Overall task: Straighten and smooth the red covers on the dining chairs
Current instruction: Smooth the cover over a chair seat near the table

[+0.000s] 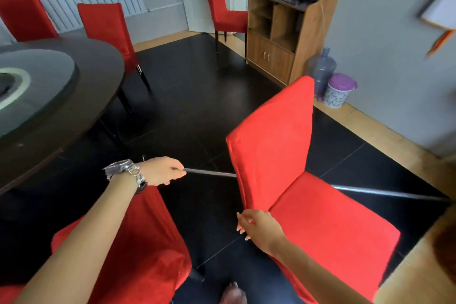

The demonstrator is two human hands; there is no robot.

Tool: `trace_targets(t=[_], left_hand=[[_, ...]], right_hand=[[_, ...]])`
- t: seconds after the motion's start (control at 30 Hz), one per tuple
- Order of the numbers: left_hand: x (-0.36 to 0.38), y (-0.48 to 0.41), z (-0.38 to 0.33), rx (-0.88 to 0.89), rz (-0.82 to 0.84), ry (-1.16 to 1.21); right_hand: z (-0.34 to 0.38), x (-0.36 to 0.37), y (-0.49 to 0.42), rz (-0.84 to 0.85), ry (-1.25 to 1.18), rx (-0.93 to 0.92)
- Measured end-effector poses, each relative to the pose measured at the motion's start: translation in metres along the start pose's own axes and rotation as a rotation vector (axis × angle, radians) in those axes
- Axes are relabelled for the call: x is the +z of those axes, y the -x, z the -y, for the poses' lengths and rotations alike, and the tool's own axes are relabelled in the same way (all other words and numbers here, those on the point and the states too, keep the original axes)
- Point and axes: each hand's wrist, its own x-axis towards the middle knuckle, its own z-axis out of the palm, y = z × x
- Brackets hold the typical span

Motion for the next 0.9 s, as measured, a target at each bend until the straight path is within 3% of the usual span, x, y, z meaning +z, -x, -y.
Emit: trace_targets(t=[0.3,0.47,0.7,0.9], left_hand=[[-0.034,-0.066,-0.018,0.108,0.082,-0.106],[-0.039,-0.087,-0.065,0.248,-0.017,-0.097],[-0.025,-0.121,-0.146,0.351,-0.083,-0.044],[0.002,-0.151,-0.199,0.299,-0.146,-0.112]], right_hand=[[-0.007,-0.008,-0.047,-0.018,0.022,0.184],[-0.026,-0.051,-0.07,-0.099,0.146,0.28],[-0.024,-0.168,-0.13,-0.447,0.585,0.164],[-0.021,-0.249,-0.195,-0.386,0.94,0.082]])
